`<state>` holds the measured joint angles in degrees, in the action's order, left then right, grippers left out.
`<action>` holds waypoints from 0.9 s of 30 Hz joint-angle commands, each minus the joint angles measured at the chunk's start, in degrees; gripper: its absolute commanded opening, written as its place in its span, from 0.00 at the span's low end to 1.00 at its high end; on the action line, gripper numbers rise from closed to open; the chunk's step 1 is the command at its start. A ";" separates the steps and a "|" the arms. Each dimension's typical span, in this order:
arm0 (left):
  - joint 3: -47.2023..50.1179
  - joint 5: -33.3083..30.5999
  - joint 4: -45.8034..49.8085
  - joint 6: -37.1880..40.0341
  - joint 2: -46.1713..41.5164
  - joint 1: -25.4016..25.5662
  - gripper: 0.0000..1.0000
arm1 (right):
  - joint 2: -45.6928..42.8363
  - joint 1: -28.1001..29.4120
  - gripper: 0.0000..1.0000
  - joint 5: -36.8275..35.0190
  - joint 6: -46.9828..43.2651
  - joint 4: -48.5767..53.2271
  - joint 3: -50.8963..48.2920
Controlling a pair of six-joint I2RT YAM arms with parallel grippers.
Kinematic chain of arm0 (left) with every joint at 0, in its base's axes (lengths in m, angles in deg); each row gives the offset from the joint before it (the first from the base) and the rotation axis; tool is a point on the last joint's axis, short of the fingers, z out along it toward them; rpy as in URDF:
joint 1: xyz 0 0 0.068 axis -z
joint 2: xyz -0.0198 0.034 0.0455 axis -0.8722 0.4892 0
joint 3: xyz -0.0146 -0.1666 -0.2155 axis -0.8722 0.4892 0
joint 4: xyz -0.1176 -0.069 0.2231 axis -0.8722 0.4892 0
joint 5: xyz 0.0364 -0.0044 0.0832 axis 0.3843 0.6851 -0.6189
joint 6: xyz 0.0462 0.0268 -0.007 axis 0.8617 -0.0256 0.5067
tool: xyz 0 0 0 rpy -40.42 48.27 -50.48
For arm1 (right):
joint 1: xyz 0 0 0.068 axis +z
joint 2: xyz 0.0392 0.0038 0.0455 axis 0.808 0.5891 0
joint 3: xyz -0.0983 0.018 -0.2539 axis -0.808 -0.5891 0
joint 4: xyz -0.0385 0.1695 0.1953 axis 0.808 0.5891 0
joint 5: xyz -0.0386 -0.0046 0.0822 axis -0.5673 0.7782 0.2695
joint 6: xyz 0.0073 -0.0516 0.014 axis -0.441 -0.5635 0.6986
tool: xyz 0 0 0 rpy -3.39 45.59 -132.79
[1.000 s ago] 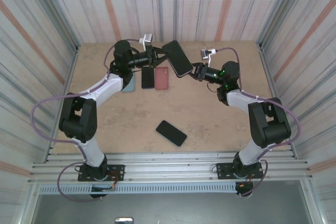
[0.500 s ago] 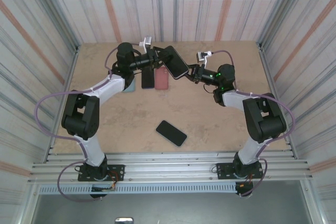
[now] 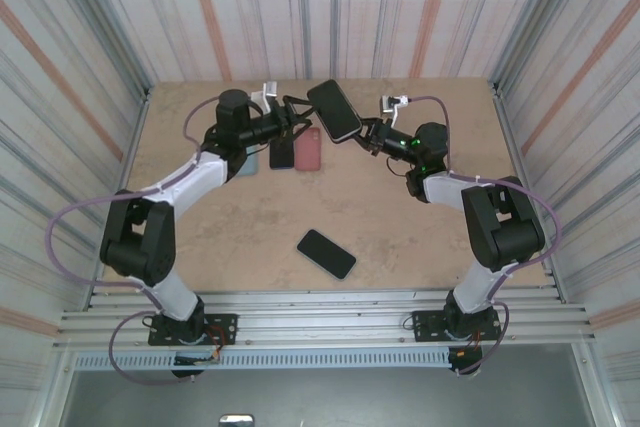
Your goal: Take the phone out of the phone case
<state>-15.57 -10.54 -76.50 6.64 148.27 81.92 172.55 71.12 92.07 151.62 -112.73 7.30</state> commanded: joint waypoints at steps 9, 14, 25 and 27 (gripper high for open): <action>12.79 -18.52 -11.55 -13.61 -9.15 10.57 0.71 | 0.93 1.30 0.04 -14.93 -6.41 -2.25 -0.64; 12.43 -21.22 -14.21 -17.80 -8.48 14.04 0.64 | 0.16 3.12 0.04 -17.97 -9.82 0.88 -1.06; 10.47 -24.00 -13.85 -19.10 -6.70 15.88 0.49 | -2.29 5.38 0.04 -21.09 -16.09 4.53 -2.06; 10.20 -23.80 -14.18 -19.60 -5.73 15.90 0.49 | -2.39 5.52 0.04 -20.98 -16.09 4.56 -2.13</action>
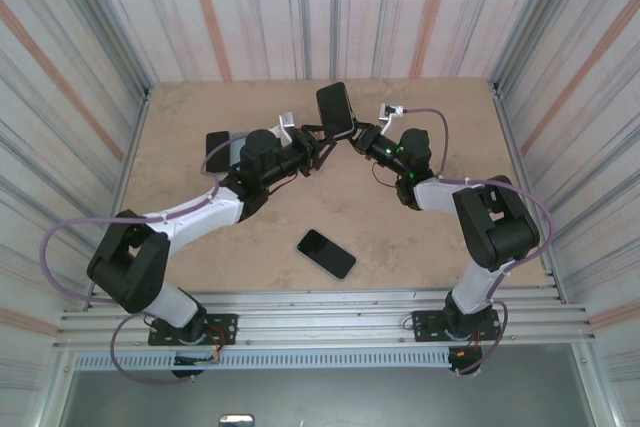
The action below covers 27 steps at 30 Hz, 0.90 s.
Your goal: Take the phone out of the phone case
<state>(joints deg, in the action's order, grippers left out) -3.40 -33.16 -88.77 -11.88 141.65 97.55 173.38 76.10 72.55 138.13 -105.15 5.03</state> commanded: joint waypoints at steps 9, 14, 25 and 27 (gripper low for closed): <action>-3.51 -0.33 -3.26 -2.38 4.09 0.97 0.49 | -3.62 0.79 0.04 -1.94 -2.74 -3.14 -0.40; -3.99 0.01 -4.25 -3.04 5.69 0.13 0.49 | -3.80 0.57 0.03 -1.13 -2.95 -3.37 -0.24; -5.32 -1.55 -2.87 -1.85 6.59 -1.77 0.47 | -3.74 1.27 0.03 -3.02 -4.07 -5.43 -1.93; -4.85 -2.64 -3.56 -1.98 6.84 -1.77 0.47 | -3.80 1.66 0.03 -4.09 -4.54 -5.66 -2.44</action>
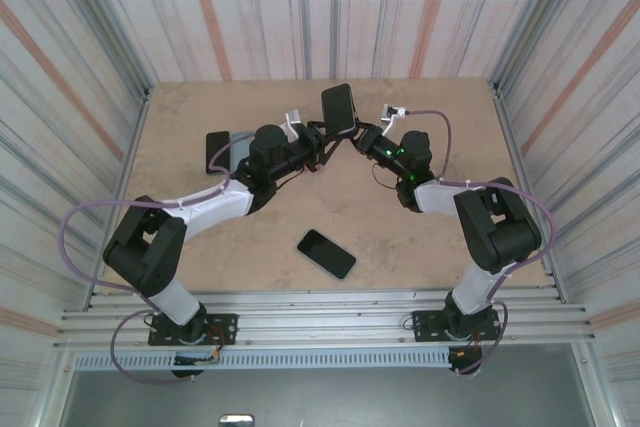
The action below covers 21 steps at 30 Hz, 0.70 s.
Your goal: Take the phone out of the phone case
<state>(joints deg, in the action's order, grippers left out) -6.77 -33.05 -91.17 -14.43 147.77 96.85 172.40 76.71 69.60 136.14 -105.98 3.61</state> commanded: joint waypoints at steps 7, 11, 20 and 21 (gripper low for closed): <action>-2.41 -5.40 -3.46 -0.39 2.59 -1.18 0.41 | -2.59 2.05 0.04 -2.64 -3.44 -5.12 -1.23; -3.76 -4.32 -5.78 -1.50 4.38 -1.09 0.32 | -2.22 2.15 0.04 -2.83 -3.86 -4.62 -0.91; -3.89 -3.44 -5.91 -0.86 3.25 -1.08 0.11 | -2.83 2.11 0.05 -4.53 -6.16 -1.64 -1.66; -4.00 -3.31 -5.95 -0.73 3.03 -1.08 0.09 | -2.96 2.15 0.05 -4.86 -6.61 -0.75 -1.71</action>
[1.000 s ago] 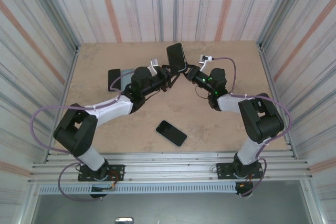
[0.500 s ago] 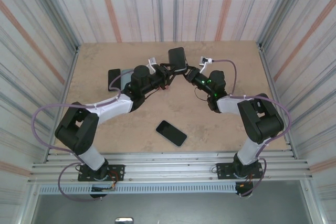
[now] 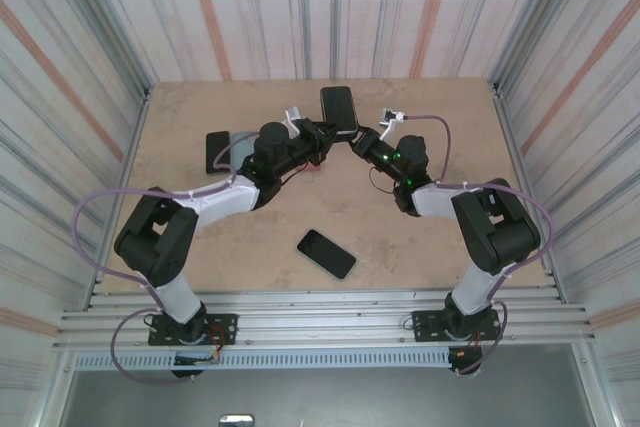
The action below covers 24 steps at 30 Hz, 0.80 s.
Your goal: Take the phone out of the phone case
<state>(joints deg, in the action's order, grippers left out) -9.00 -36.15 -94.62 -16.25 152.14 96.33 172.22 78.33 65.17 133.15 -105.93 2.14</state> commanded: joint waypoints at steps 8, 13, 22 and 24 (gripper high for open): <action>-2.31 1.06 -2.20 2.10 -4.59 0.86 0.05 | -4.44 0.81 0.05 -6.25 -10.95 10.76 -0.14; -4.20 3.05 -1.76 2.59 -5.73 1.58 0.05 | -4.71 0.16 0.05 -9.23 -13.64 15.65 -0.85; -3.87 3.35 -2.40 2.39 -6.66 1.96 0.03 | -5.43 -2.37 0.04 -7.81 -13.93 16.83 -1.87; -4.46 3.46 -2.45 2.39 -6.06 2.25 0.03 | -4.84 -1.74 0.04 -7.01 -13.64 15.27 -1.60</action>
<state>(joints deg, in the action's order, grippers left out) -10.35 -34.88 -91.13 -16.09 150.50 97.97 167.22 78.20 61.01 121.50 -94.63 1.25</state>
